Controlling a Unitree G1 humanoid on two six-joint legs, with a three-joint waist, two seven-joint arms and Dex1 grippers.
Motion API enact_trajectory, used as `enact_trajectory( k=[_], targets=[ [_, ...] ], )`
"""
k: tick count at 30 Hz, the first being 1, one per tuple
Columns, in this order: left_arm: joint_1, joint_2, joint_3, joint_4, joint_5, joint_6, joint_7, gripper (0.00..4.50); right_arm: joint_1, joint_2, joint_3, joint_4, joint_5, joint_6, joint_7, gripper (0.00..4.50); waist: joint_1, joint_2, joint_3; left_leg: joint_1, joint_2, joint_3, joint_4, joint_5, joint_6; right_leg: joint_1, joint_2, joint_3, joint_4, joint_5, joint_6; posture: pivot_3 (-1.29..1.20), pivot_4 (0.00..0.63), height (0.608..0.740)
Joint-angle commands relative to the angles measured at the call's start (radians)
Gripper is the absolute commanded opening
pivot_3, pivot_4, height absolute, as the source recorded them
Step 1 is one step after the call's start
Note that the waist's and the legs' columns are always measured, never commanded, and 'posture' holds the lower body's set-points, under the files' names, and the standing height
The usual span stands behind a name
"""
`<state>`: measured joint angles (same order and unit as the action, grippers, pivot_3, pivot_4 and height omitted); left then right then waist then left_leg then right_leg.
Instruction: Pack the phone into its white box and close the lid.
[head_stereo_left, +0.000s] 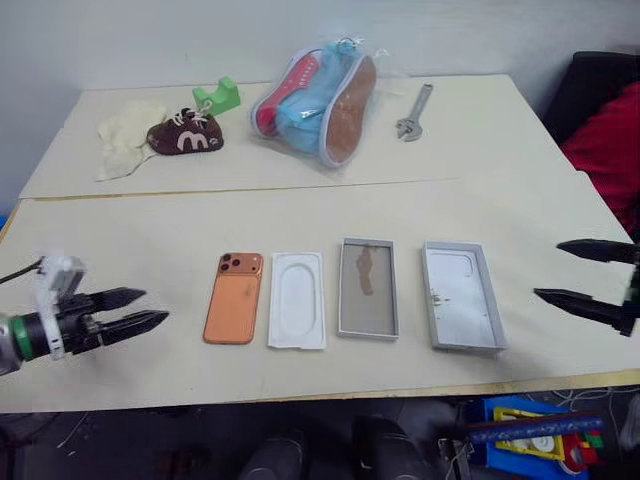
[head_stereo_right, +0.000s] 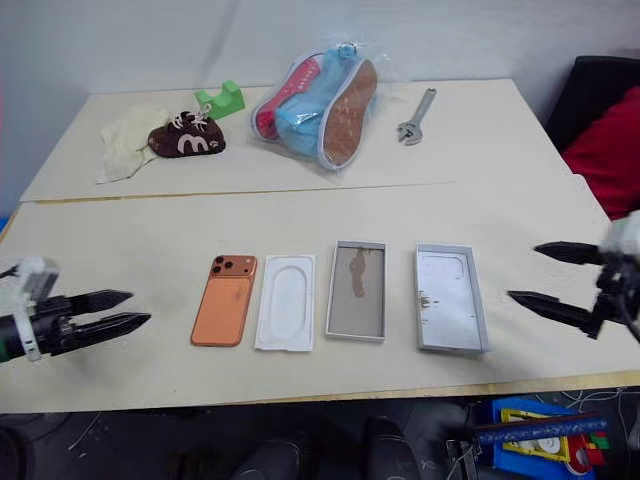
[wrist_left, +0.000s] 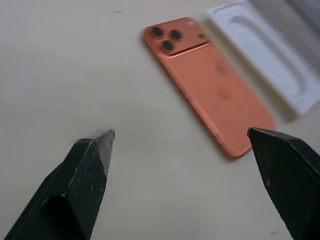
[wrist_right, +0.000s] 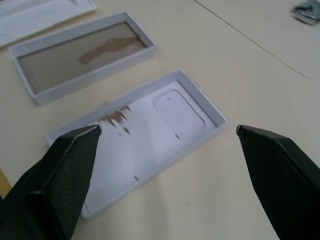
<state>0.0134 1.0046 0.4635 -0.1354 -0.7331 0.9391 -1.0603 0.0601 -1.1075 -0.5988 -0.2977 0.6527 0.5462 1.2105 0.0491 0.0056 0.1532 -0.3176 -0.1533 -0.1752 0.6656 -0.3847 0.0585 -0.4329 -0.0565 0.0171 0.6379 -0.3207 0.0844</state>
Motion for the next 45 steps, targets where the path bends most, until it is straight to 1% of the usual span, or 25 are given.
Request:
enact_trajectory(
  k=[1,3,5,7,10,13,14,15,16,21,28,31,32,35,39,42,45],
  targets=[
    [-0.079,0.027,-0.074,-0.056,-0.133,0.231,0.015,4.5,-0.028,0.002,0.043,-0.17,0.099,0.06,-0.023,4.45,0.001,0.0,0.0,0.0,0.0,0.0,0.0,0.0,0.0,0.0,0.0,0.0,0.0,0.0,0.0,0.0,0.15,0.74],
    [-0.141,0.03,-0.153,-0.064,-0.173,0.358,0.032,4.5,-0.05,0.008,0.093,-0.253,0.13,0.067,-0.038,4.45,0.002,0.0,0.0,0.0,0.0,0.0,0.0,0.0,0.0,-0.001,0.0,0.0,0.0,0.0,0.0,0.0,0.15,0.74],
    [-0.211,0.011,-0.208,-0.048,-0.203,0.465,0.06,4.5,-0.071,0.016,0.138,-0.312,0.147,0.06,-0.044,4.45,0.003,-0.001,0.001,-0.001,0.0,0.0,0.001,0.0,0.0,-0.001,0.0,0.0,0.001,0.0,0.0,0.0,0.15,0.74],
    [-0.31,-0.042,-0.247,0.001,-0.225,0.576,0.101,4.5,-0.097,0.028,0.188,-0.348,0.16,0.052,-0.048,4.45,0.004,-0.002,0.001,-0.001,0.0,0.0,0.001,0.0,0.0,-0.002,0.0,0.0,0.001,0.0,0.0,0.0,0.15,0.74],
    [-0.412,-0.116,-0.296,0.052,-0.207,0.662,0.164,4.5,-0.117,0.045,0.232,-0.363,0.164,0.036,-0.043,4.45,0.007,-0.005,0.0,-0.003,-0.001,-0.001,0.006,0.0,0.0,-0.003,0.0,-0.001,0.004,0.0,0.0,0.0,0.15,0.74],
    [-0.46,-0.174,-0.355,0.093,-0.189,0.675,0.202,3.92,-0.13,0.065,0.273,-0.374,0.153,0.018,-0.047,4.5,0.005,-0.006,0.0,-0.004,-0.001,-0.001,0.01,-0.001,-0.001,-0.005,0.0,-0.002,0.006,0.0,0.0,0.0,0.15,0.74],
    [-0.468,-0.183,-0.372,0.106,-0.192,0.675,0.21,3.68,-0.135,0.069,0.284,-0.375,0.149,0.016,-0.052,4.5,0.001,-0.006,0.0,-0.005,-0.001,-0.001,0.011,-0.002,-0.002,-0.006,0.0,-0.002,0.007,0.0,0.0,0.0,0.15,0.74],
    [-0.479,-0.195,-0.388,0.121,-0.188,0.675,0.223,3.22,-0.139,0.074,0.295,-0.377,0.145,0.014,-0.058,4.5,0.0,-0.006,0.0,-0.006,-0.001,0.0,0.012,-0.002,-0.002,-0.006,0.0,-0.003,0.008,0.0,0.0,0.0,0.15,0.74],
    [-0.49,-0.205,-0.404,0.133,-0.182,0.675,0.235,3.08,-0.143,0.078,0.303,-0.377,0.141,0.012,-0.064,4.5,-0.001,-0.007,0.001,-0.006,-0.001,0.0,0.012,-0.002,-0.002,-0.007,0.0,-0.003,0.008,0.0,0.0,0.0,0.15,0.74],
    [-0.512,-0.26,-0.441,0.157,-0.155,0.675,0.279,3.08,-0.147,0.095,0.326,-0.383,0.134,0.009,-0.092,4.5,0.002,-0.008,0.0,-0.012,-0.001,0.0,0.019,-0.002,-0.003,-0.011,-0.001,-0.005,0.012,0.0,0.0,0.0,0.15,0.74],
    [-0.502,-0.356,-0.416,0.174,-0.136,0.675,0.347,3.08,-0.129,0.109,0.354,-0.383,0.101,-0.002,-0.117,4.5,0.004,-0.009,-0.001,-0.011,-0.002,0.0,0.02,-0.002,-0.003,-0.011,-0.002,-0.005,0.015,0.0,0.0,0.0,0.15,0.74],
    [-0.491,-0.4,-0.383,0.194,-0.13,0.675,0.387,2.49,-0.109,0.106,0.383,-0.369,0.036,-0.039,-0.108,4.5,0.004,-0.009,-0.001,-0.011,-0.002,0.0,0.02,-0.002,-0.003,-0.011,-0.002,-0.006,0.015,0.0,0.0,0.0,0.15,0.74],
    [-0.488,-0.408,-0.375,0.197,-0.131,0.675,0.395,2.21,-0.105,0.107,0.392,-0.367,0.019,-0.049,-0.107,4.5,0.003,-0.009,-0.001,-0.011,-0.002,0.0,0.02,-0.002,-0.003,-0.011,-0.001,-0.006,0.015,0.0,0.0,0.0,0.15,0.74],
    [-0.486,-0.441,-0.345,0.218,-0.141,0.675,0.436,1.19,-0.101,0.109,0.434,-0.354,-0.044,-0.085,-0.11,4.5,0.004,-0.009,-0.002,-0.01,-0.002,0.0,0.021,-0.002,-0.003,-0.012,-0.002,-0.006,0.016,0.0,0.0,0.0,0.15,0.74],
    [-0.482,-0.482,-0.306,0.228,-0.16,0.675,0.483,0.04,-0.119,0.119,0.519,-0.326,-0.136,-0.126,-0.124,4.5,0.007,-0.008,-0.005,-0.009,-0.002,0.0,0.023,-0.002,-0.003,-0.01,-0.002,-0.006,0.017,0.0,0.0,0.0,0.15,0.74],
    [-0.475,-0.489,-0.295,0.22,-0.184,0.675,0.502,0.04,-0.147,0.138,0.59,-0.309,-0.194,-0.146,-0.136,4.5,0.006,-0.007,-0.006,-0.007,-0.002,0.0,0.023,-0.003,-0.004,-0.008,-0.002,-0.006,0.018,0.0,0.0,0.0,0.15,0.74],
    [-0.469,-0.471,-0.27,0.226,-0.239,0.675,0.517,0.04,-0.207,0.187,0.698,-0.262,-0.295,-0.173,-0.169,4.5,0.005,-0.007,-0.006,-0.006,-0.002,0.0,0.022,-0.003,-0.004,-0.007,-0.002,-0.006,0.019,0.0,0.0,0.0,0.15,0.74]
  ],
)
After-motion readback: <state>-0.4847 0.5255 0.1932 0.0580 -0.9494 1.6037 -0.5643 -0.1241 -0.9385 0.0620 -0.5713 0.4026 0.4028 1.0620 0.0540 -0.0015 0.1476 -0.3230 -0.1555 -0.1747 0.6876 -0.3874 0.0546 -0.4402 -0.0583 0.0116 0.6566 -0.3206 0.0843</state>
